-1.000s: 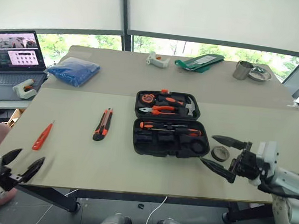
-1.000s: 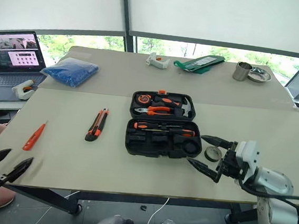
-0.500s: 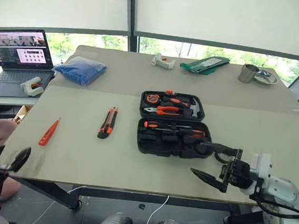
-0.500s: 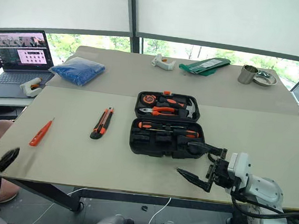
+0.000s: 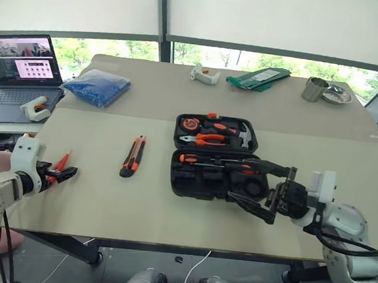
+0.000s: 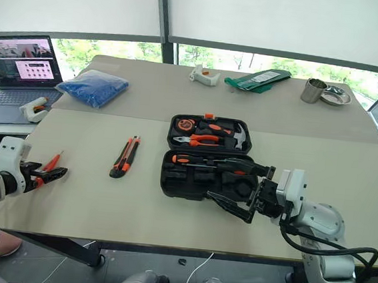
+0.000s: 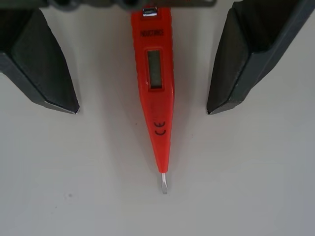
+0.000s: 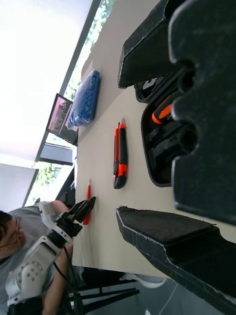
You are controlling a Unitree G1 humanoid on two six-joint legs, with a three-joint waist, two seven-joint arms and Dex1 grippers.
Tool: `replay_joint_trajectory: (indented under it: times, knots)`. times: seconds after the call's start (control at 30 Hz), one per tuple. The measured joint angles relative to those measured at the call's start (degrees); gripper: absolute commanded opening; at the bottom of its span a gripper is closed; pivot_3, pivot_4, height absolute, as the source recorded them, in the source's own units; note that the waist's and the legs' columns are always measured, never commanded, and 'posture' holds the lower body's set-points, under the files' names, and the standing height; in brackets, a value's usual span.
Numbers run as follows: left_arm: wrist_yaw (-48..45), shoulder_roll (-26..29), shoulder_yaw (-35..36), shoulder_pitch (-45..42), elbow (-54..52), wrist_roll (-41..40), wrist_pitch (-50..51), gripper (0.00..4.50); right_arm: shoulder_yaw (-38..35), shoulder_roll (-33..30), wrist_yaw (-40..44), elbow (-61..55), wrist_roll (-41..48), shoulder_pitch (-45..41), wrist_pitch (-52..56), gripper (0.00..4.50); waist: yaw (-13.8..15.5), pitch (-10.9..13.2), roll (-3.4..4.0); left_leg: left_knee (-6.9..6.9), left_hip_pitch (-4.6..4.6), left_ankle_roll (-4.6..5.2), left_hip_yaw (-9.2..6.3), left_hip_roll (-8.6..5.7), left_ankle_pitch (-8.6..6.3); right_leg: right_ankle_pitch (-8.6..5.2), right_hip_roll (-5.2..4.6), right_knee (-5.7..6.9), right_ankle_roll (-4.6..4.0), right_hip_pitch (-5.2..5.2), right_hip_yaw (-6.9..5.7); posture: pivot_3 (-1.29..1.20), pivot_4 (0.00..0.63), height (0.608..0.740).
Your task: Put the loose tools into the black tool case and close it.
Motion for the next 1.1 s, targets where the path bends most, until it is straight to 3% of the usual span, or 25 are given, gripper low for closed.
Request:
replay_joint_trajectory:
  times: [0.2,0.27,0.47,0.6,0.67,0.8,0.93,1.1]
  knots:
    - [-1.74,0.18,0.74,0.77,0.17,0.94,0.55,0.94,-0.98,-1.84,0.65,-1.04,1.22,1.70,0.17,4.50,-0.12,-0.01,0.01,0.00,0.15,-0.04,0.01,-0.01,0.02,0.05,-0.07,-0.02,0.11,0.07,0.18,0.00,0.150,0.740]
    - [-2.97,-0.32,1.82,1.88,-0.14,0.73,-1.08,0.46,-1.67,-2.18,0.65,-1.14,1.23,2.39,0.16,4.50,-0.07,-0.01,0.03,-0.01,0.17,-0.04,0.01,-0.01,0.02,0.06,-0.09,-0.02,0.10,0.07,0.18,0.00,0.150,0.740]
    - [-17.20,-0.30,0.09,1.28,1.04,0.94,-16.07,0.46,-4.18,-4.54,0.85,-0.79,1.10,3.19,0.09,4.50,0.70,0.04,-0.07,0.01,-0.20,-0.15,0.02,-0.05,0.09,0.17,-0.23,-0.03,-0.12,-0.27,0.06,0.00,0.150,0.740]
    - [-27.68,1.88,-5.76,-9.18,-3.70,-0.44,-17.38,0.46,-8.76,-7.08,0.22,0.87,1.37,2.41,0.10,4.50,1.48,0.05,-0.15,0.07,-0.29,-0.18,0.08,-0.09,0.10,0.25,-0.37,-0.19,-0.07,-0.21,-0.11,0.00,0.150,0.740]
    - [-33.34,0.89,-12.62,-14.63,-5.94,0.89,-18.17,0.46,-10.20,-8.92,1.23,3.66,1.02,2.88,-0.01,4.50,1.73,0.05,-0.13,0.10,-0.28,-0.16,0.10,-0.15,0.10,0.33,-0.44,-0.24,0.08,-0.08,-0.22,0.00,0.150,0.740]
    - [-41.18,-8.61,-27.79,-24.73,-5.89,5.27,-20.13,0.46,-11.85,-11.23,3.26,8.17,-0.03,3.69,-0.34,4.50,1.61,0.10,-0.22,0.26,-0.35,0.06,0.12,-0.10,0.13,0.34,-0.28,-0.26,0.15,0.29,-0.37,0.00,0.150,0.740]
    - [-43.21,-15.40,-35.21,-33.41,0.09,10.65,-22.74,0.46,-12.79,-12.71,4.62,10.99,-1.72,4.20,-2.19,4.50,0.95,0.14,-0.27,0.43,-0.38,0.88,0.12,0.09,0.51,0.31,0.06,-0.22,0.18,0.36,-0.40,0.00,0.150,0.740]
    - [-41.67,-25.08,-42.04,-41.84,12.27,19.20,-30.46,0.46,-14.71,-13.74,4.91,12.98,-3.31,4.70,-3.58,4.50,1.08,0.17,-0.31,0.74,-0.43,1.06,0.08,0.23,0.46,0.18,0.09,-0.18,0.46,0.41,-0.48,0.00,0.150,0.740]
